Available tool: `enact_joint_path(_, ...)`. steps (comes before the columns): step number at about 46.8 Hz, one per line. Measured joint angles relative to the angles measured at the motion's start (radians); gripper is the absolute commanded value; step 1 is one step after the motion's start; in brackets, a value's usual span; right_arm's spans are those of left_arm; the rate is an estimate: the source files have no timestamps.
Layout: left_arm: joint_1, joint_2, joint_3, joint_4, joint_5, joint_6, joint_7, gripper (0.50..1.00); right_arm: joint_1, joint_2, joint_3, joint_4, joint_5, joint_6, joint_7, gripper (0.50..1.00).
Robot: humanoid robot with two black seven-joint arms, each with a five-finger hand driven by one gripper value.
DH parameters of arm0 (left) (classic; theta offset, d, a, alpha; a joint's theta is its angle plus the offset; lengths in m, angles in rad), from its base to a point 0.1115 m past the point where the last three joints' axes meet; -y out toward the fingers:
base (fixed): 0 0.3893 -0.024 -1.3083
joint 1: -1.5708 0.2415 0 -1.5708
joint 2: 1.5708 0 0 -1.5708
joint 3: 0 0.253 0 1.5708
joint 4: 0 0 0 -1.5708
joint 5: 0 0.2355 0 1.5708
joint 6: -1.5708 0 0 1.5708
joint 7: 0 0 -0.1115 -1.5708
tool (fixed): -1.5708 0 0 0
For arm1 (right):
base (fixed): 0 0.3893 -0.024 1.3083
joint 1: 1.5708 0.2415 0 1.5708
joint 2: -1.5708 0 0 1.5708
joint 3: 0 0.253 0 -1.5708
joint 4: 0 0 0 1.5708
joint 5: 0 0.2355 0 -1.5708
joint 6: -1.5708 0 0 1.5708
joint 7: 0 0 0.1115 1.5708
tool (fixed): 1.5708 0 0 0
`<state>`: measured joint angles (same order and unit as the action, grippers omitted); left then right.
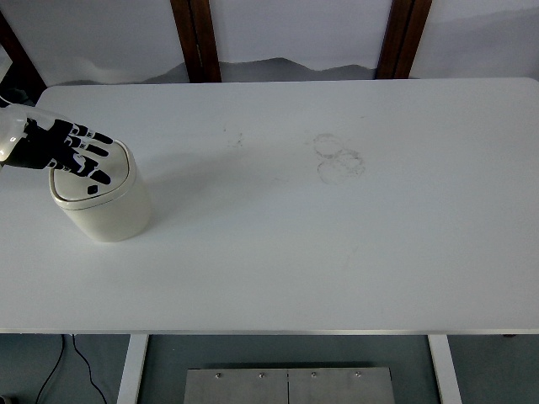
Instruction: Close trash bin
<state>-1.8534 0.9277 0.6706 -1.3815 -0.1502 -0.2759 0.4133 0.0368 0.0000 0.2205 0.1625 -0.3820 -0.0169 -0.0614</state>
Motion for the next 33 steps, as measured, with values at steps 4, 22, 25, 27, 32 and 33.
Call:
enact_joint_path(4, -0.013, 0.002, -0.001, 0.001, 0.000, -0.004, -0.001, 1.000, 0.000, 0.000, 0.000, 0.000, 0.000, 0.000, 0.000, 0.995)
enact_joint_path(22, -0.097, 0.010, -0.042, 0.041, -0.006, -0.011, -0.002, 1.000, 0.000, 0.000, 0.000, 0.000, 0.000, 0.000, 0.000, 0.995)
enact_joint_path(25, -0.098, 0.009, -0.067, 0.060, -0.008, -0.011, -0.002, 1.000, 0.000, 0.000, 0.000, 0.000, 0.000, 0.000, 0.000, 0.995)
enact_joint_path(27, -0.098, 0.006, -0.085, 0.075, -0.008, -0.011, -0.002, 1.000, 0.000, 0.000, 0.000, -0.001, 0.000, 0.000, 0.000, 0.995)
enact_joint_path(32, -0.096, 0.000, -0.136, 0.123, -0.012, -0.011, -0.002, 1.000, 0.000, 0.000, 0.000, -0.001, 0.000, 0.000, 0.000, 0.995)
enact_joint_path(33, -0.094, 0.000, -0.146, 0.130, -0.012, -0.011, -0.002, 1.000, 0.000, 0.000, 0.000, -0.001, 0.000, 0.000, 0.000, 0.995)
